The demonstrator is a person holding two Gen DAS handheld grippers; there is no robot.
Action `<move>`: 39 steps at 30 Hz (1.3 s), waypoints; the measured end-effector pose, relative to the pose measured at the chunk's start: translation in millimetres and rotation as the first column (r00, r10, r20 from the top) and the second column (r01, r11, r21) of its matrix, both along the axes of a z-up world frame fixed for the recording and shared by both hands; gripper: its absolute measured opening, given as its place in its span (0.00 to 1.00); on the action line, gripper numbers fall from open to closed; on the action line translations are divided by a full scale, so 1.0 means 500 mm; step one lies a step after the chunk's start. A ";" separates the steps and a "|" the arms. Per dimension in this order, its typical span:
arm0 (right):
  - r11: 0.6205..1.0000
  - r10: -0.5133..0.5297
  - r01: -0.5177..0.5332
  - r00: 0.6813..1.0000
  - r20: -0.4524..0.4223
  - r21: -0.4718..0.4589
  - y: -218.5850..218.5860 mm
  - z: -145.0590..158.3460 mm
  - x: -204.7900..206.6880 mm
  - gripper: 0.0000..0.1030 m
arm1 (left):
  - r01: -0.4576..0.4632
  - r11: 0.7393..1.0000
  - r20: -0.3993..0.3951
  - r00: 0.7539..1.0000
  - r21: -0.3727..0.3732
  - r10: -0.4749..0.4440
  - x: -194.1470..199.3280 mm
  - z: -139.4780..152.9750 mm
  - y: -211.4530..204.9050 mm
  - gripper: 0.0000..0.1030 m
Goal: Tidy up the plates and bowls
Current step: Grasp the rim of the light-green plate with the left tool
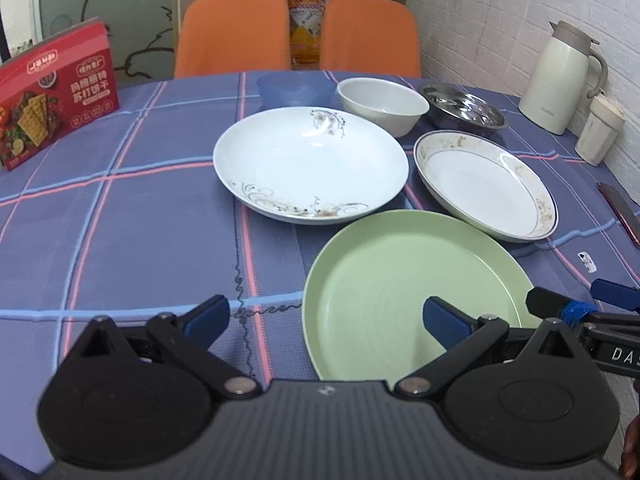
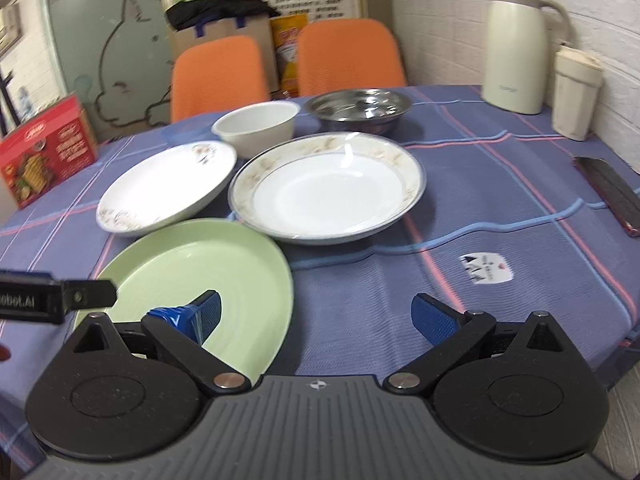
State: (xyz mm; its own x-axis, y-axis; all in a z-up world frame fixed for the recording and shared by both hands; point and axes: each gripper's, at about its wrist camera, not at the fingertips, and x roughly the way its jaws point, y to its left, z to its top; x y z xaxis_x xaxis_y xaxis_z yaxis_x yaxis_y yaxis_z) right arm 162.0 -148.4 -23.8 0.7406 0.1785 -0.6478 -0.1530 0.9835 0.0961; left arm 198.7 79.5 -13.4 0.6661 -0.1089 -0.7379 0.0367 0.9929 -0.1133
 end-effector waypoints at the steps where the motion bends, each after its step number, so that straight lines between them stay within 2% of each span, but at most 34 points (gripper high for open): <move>1: 1.000 0.014 -0.014 1.000 -0.010 -0.015 0.005 -0.003 -0.001 0.87 | 0.013 1.000 -0.007 1.000 -0.015 -0.013 0.002 -0.001 0.004 1.00; 3: 0.999 0.028 -0.029 0.999 -0.022 -0.037 0.012 -0.009 0.001 0.87 | 0.023 0.999 -0.014 1.000 -0.037 -0.023 0.011 -0.005 0.010 1.00; 9: 0.997 0.055 -0.058 0.995 -0.081 -0.045 0.025 -0.037 0.029 0.87 | 0.024 0.999 -0.054 0.998 -0.031 -0.026 0.039 -0.034 0.012 1.00; 14: 0.993 0.077 -0.083 0.995 -0.067 -0.089 0.041 -0.042 0.041 0.87 | 0.034 0.999 -0.064 0.997 -0.029 -0.036 0.053 -0.047 0.006 0.99; 22: 0.985 0.151 -0.150 0.988 0.006 -0.079 0.033 -0.054 0.031 0.89 | 0.068 0.998 -0.074 0.995 0.017 -0.067 0.054 -0.049 -0.004 0.99; 26: 0.985 0.151 -0.153 0.988 -0.034 -0.080 0.045 -0.045 0.043 0.88 | 0.087 0.996 -0.096 0.991 -0.011 -0.088 0.054 -0.045 -0.009 0.99; 28: 0.979 0.183 -0.187 0.982 -0.051 -0.078 0.055 -0.042 0.046 0.88 | 0.097 0.995 -0.102 0.990 -0.018 -0.098 0.055 -0.045 -0.017 0.99; 33: 0.975 0.204 -0.207 0.978 -0.047 -0.078 0.068 -0.046 0.039 0.88 | 0.095 0.995 -0.125 0.988 0.042 -0.089 0.058 -0.048 -0.038 0.99; 39: 0.972 0.221 -0.222 0.975 -0.019 -0.079 0.071 -0.052 0.036 0.89 | 0.076 0.995 -0.160 0.985 0.061 -0.065 0.067 -0.047 -0.045 0.99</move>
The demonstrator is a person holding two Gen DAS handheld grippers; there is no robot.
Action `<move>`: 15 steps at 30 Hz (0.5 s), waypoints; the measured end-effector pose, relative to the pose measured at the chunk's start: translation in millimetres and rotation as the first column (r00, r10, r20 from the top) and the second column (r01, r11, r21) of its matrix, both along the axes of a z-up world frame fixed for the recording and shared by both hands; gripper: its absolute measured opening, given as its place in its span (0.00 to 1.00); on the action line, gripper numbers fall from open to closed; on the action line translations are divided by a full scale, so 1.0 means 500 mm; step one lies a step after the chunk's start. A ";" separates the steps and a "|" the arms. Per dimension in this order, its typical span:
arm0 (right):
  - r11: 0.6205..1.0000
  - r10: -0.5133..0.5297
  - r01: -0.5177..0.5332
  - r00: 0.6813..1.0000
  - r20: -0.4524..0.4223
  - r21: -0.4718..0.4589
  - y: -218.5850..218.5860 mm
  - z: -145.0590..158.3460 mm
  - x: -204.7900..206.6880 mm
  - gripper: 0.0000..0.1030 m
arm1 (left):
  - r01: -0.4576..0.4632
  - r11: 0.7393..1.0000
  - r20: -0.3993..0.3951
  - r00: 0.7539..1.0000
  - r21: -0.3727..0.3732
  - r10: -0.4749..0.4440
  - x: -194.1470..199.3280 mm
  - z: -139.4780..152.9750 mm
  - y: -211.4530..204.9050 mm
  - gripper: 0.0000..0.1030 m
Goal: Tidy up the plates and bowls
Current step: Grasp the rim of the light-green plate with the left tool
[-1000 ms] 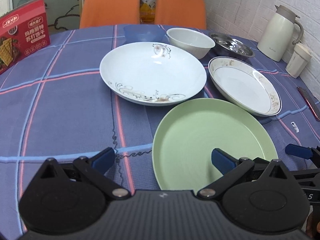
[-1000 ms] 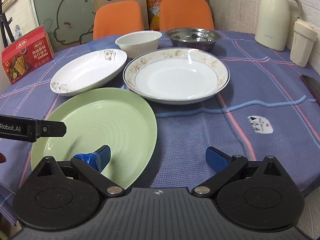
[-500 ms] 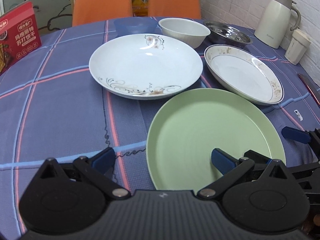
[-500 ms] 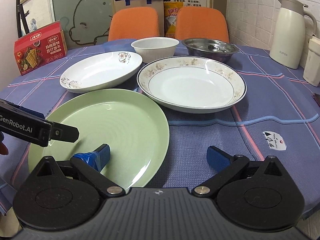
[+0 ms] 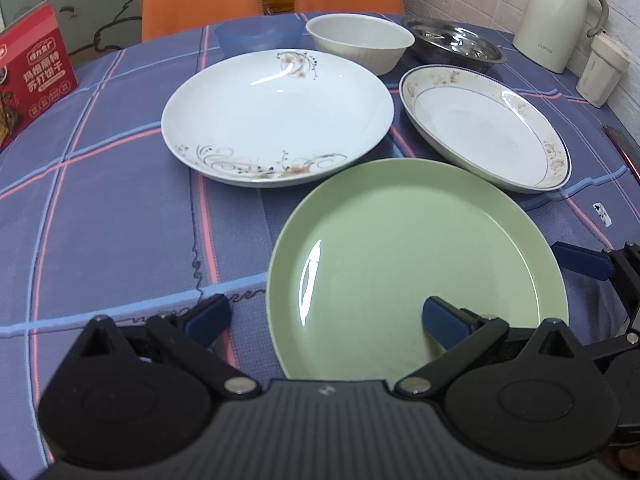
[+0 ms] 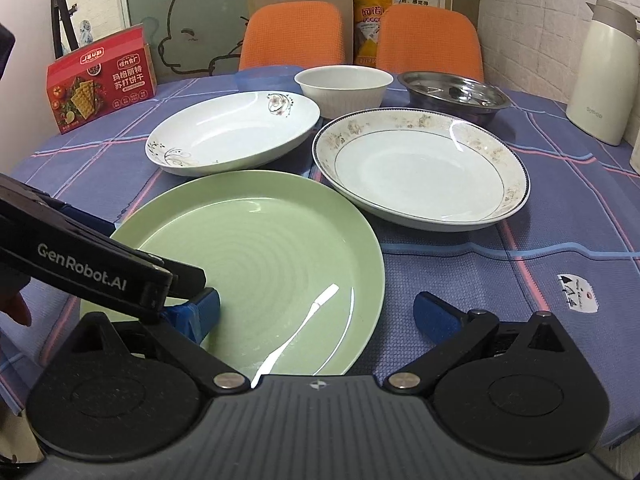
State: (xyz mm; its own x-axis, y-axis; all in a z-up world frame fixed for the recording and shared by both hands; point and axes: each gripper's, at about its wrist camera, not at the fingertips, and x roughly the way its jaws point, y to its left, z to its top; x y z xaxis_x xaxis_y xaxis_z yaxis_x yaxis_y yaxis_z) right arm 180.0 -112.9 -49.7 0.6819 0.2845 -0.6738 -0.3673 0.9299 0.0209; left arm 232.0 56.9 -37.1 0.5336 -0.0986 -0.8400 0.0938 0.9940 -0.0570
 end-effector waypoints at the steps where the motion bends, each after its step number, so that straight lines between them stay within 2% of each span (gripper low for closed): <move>1: 1.000 0.004 -0.004 1.000 0.011 0.004 -0.002 -0.002 -0.004 0.89 | 0.004 1.000 -0.003 1.000 0.002 -0.004 -0.001 0.000 -0.001 0.99; 6: 1.000 0.031 -0.031 1.000 0.005 0.006 0.001 0.001 -0.011 0.88 | 0.014 1.000 0.001 1.000 0.000 -0.014 -0.014 0.000 -0.002 0.99; 13: 0.997 0.073 -0.074 0.996 0.044 0.021 0.002 -0.006 -0.023 0.86 | 0.035 0.999 0.028 0.999 0.009 -0.035 -0.025 -0.002 -0.006 0.97; 14: 0.997 0.069 -0.071 0.996 0.051 0.023 0.005 -0.007 -0.025 0.85 | 0.033 0.999 0.032 0.999 0.013 -0.033 -0.025 -0.002 -0.008 0.96; 15: 0.997 0.067 -0.069 0.996 0.055 0.027 0.007 -0.007 -0.026 0.84 | 0.032 0.999 0.039 0.999 0.009 -0.032 -0.025 0.000 -0.008 0.90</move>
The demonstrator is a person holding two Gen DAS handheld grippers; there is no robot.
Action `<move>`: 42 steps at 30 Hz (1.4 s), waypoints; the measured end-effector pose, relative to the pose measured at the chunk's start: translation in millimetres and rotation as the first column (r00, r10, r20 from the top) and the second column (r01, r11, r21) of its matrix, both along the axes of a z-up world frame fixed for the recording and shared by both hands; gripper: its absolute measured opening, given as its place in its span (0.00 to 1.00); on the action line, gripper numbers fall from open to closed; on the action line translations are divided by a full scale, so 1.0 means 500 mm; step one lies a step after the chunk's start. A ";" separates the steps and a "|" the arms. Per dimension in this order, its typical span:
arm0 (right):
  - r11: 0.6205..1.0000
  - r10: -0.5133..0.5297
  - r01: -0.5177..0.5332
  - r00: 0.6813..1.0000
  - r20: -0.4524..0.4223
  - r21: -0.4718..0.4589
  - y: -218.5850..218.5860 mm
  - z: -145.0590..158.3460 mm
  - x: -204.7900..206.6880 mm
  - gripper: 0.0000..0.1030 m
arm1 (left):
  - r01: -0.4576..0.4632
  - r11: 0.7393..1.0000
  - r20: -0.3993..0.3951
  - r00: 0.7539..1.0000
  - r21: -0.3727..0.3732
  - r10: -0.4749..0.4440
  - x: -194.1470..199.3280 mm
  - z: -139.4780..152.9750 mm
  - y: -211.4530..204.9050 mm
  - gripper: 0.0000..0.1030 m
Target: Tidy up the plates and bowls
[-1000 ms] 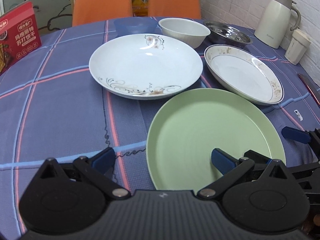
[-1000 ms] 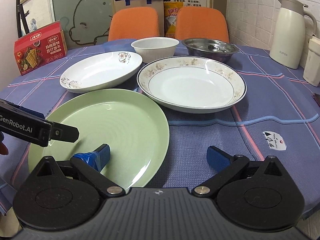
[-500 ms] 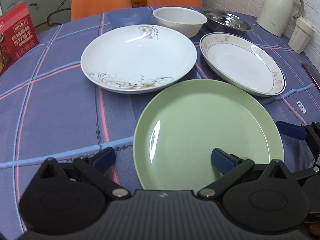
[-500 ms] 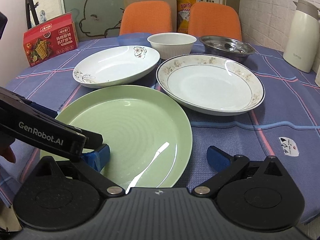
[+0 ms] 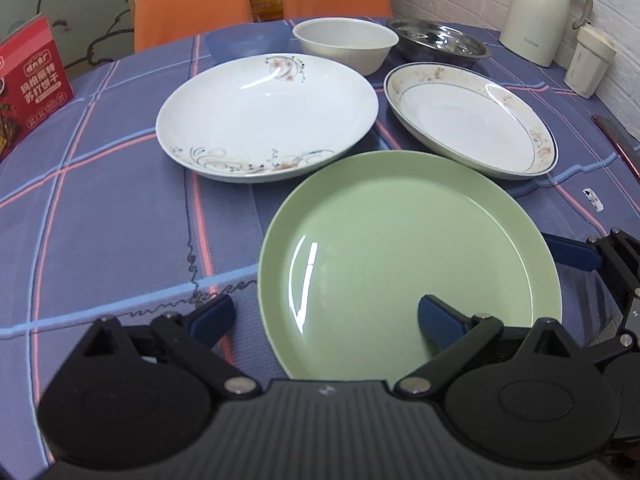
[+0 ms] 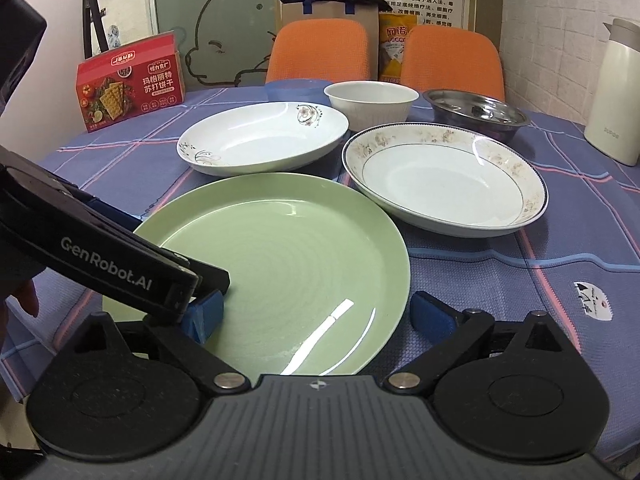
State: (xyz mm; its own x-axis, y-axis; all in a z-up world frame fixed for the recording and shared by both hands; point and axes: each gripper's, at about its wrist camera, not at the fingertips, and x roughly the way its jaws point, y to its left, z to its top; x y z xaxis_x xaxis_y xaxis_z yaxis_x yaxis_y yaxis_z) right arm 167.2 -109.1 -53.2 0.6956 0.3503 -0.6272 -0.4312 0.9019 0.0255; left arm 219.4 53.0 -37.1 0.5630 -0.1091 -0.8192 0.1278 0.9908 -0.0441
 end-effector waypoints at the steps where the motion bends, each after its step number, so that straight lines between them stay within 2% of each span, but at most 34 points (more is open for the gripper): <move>1: 1.000 0.009 -0.009 1.000 0.000 0.003 0.006 0.000 -0.002 0.83 | 0.005 1.000 0.007 1.000 -0.019 -0.005 -0.001 0.004 0.000 0.83; 2: 1.000 0.005 -0.005 1.000 0.001 -0.008 0.014 0.001 -0.008 0.83 | 0.011 0.999 0.010 1.000 -0.038 -0.011 -0.002 0.010 -0.001 0.69; 5: 1.000 0.004 -0.004 1.000 -0.020 0.021 0.015 0.007 -0.015 0.83 | -0.009 0.999 -0.002 1.000 -0.051 0.009 -0.007 0.012 0.009 0.67; 6: 0.999 -0.001 0.003 0.999 -0.036 0.047 0.015 0.011 -0.017 0.83 | -0.012 0.998 -0.008 1.000 -0.061 0.012 -0.012 0.015 0.015 0.61; 7: 0.998 -0.001 0.003 0.999 -0.041 0.065 0.018 0.015 -0.020 0.83 | -0.021 0.998 -0.017 1.000 -0.066 0.020 -0.018 0.018 0.022 0.61; 11: 0.998 0.040 -0.040 0.999 -0.007 0.043 0.072 0.028 -0.036 0.83 | -0.056 0.998 0.018 0.998 -0.038 0.057 -0.047 0.042 0.054 0.61; 14: 0.992 0.103 -0.102 0.995 -0.010 0.072 0.112 0.034 -0.034 0.83 | -0.122 0.992 0.021 0.992 -0.027 0.123 -0.062 0.052 0.103 0.61; 19: 0.981 0.181 -0.178 0.983 -0.031 0.083 0.181 0.026 -0.023 0.84 | -0.223 0.974 -0.008 0.975 -0.037 0.223 -0.080 0.041 0.188 0.61; 23: 0.982 0.181 -0.178 0.983 -0.043 0.064 0.199 0.021 -0.009 0.84 | -0.238 0.970 -0.015 0.971 -0.047 0.238 -0.071 0.031 0.214 0.61; 31: 0.989 0.147 -0.145 0.988 -0.045 0.035 0.195 0.019 -0.005 0.85 | -0.195 0.979 0.003 0.981 -0.066 0.195 -0.050 0.023 0.204 0.62; 34: 0.985 0.175 -0.174 0.983 -0.053 0.021 0.203 0.019 0.001 0.85 | -0.193 0.979 0.004 0.981 -0.072 0.194 -0.045 0.019 0.212 0.64; 35: 0.982 0.184 -0.182 0.981 -0.064 0.045 0.196 0.023 0.004 0.82 | -0.192 0.978 -0.004 0.981 -0.085 0.192 -0.043 0.018 0.219 0.67; 37: 0.981 0.152 -0.144 0.987 -0.054 0.131 0.160 0.045 0.011 0.82 | -0.200 0.968 -0.021 0.980 -0.153 0.199 -0.041 0.021 0.245 0.74; 38: 0.981 0.123 -0.117 0.992 -0.034 0.153 0.144 0.060 0.017 0.83 | -0.212 0.961 -0.010 0.977 -0.179 0.214 -0.041 0.028 0.257 0.83; 42: 0.977 0.081 -0.081 0.997 0.010 0.196 0.122 0.097 0.083 0.83 | -0.210 0.960 0.089 0.969 -0.187 0.230 -0.011 0.072 0.275 0.86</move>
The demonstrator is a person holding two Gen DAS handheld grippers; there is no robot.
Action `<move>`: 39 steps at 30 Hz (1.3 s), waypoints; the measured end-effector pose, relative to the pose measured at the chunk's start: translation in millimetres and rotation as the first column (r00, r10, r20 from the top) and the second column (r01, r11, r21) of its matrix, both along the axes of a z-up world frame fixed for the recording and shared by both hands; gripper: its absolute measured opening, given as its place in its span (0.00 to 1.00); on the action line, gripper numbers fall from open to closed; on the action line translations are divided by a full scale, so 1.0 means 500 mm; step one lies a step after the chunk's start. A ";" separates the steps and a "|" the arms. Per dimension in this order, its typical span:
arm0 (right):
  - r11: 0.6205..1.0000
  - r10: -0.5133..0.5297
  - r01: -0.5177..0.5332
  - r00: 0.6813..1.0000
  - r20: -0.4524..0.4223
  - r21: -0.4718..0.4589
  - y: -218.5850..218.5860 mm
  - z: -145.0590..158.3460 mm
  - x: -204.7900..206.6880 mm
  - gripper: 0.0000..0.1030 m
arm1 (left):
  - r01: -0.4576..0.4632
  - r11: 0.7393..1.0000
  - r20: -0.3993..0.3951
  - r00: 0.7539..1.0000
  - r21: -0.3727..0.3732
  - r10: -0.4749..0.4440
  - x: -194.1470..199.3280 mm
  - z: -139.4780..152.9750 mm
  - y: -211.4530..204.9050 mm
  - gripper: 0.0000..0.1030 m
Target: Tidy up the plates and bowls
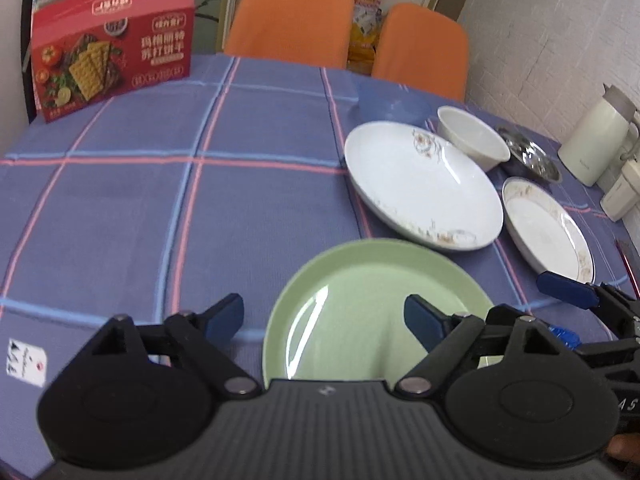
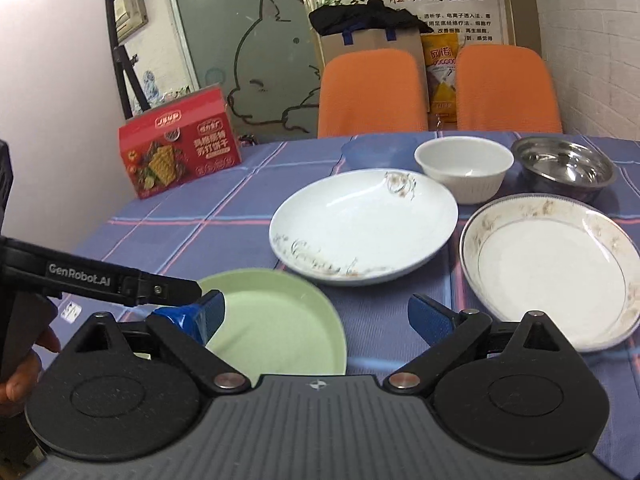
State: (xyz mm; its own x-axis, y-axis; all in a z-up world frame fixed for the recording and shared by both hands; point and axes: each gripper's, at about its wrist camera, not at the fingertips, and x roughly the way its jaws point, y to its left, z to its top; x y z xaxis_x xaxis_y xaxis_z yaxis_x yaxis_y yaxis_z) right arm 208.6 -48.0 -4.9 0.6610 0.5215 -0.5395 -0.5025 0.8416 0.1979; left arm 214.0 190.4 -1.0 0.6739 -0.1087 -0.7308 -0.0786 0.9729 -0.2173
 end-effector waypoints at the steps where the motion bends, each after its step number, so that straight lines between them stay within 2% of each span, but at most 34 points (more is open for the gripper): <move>1: 1.000 0.000 0.000 1.000 0.009 0.003 0.002 0.005 0.022 0.83 | 0.007 1.000 0.025 1.000 0.009 -0.007 0.015 0.009 -0.002 0.89; 2: 1.000 -0.002 0.003 1.000 0.025 -0.005 0.006 0.011 0.045 0.83 | 0.009 1.000 0.039 0.999 0.019 -0.010 0.031 0.015 -0.005 0.92; 4: 0.999 -0.019 0.021 0.997 0.074 -0.026 0.008 0.022 0.090 0.84 | 0.016 0.999 0.046 0.999 0.036 -0.018 0.059 0.018 -0.013 0.92; 6: 0.998 -0.041 0.045 0.996 0.082 -0.052 0.007 0.020 0.138 0.84 | 0.030 0.999 0.042 0.999 0.027 -0.031 0.077 0.013 -0.016 0.92; 9: 0.996 -0.050 0.052 0.999 0.021 -0.071 -0.002 -0.004 0.211 0.84 | 0.045 0.999 0.022 0.999 0.010 -0.045 0.100 -0.004 -0.017 0.92; 13: 0.993 -0.047 0.042 0.998 -0.045 -0.113 0.007 -0.038 0.265 0.83 | 0.026 1.000 -0.004 1.000 0.003 -0.026 0.124 -0.022 0.001 0.92; 16: 0.993 -0.012 0.002 0.996 -0.083 -0.122 0.025 -0.048 0.273 0.85 | -0.002 1.000 -0.007 1.000 -0.003 0.002 0.136 -0.025 0.024 0.92; 19: 0.984 -0.031 0.018 0.997 -0.070 -0.177 0.045 -0.054 0.269 0.86 | -0.016 1.000 -0.004 1.000 -0.003 0.016 0.151 -0.023 0.042 0.92; 22: 0.988 -0.042 0.029 0.996 -0.085 -0.151 0.057 -0.047 0.280 0.86 | -0.019 1.000 -0.002 1.000 0.000 0.019 0.166 -0.020 0.050 0.92; 27: 0.993 0.029 -0.040 0.994 -0.101 -0.112 0.088 -0.044 0.282 0.84 | -0.030 0.999 0.008 1.000 0.014 0.030 0.184 -0.017 0.055 0.93; 32: 0.989 0.012 -0.026 0.996 -0.092 -0.149 0.078 -0.049 0.252 0.84 | -0.041 0.999 -0.028 0.999 -0.005 0.041 0.229 -0.040 0.061 0.93; 35: 0.989 0.029 -0.047 0.992 -0.121 -0.143 0.083 -0.060 0.245 0.84 | -0.031 0.999 -0.069 0.997 -0.031 0.029 0.272 -0.062 0.056 0.93; 37: 0.988 0.035 -0.052 0.993 -0.115 -0.145 0.087 -0.068 0.240 0.85 | -0.021 1.000 -0.061 0.998 0.022 0.022 0.284 -0.063 0.041 0.94; 39: 0.986 0.036 -0.051 0.995 -0.097 -0.160 0.091 -0.072 0.235 0.85 | -0.012 0.999 -0.063 0.998 0.045 0.014 0.291 -0.066 0.032 0.94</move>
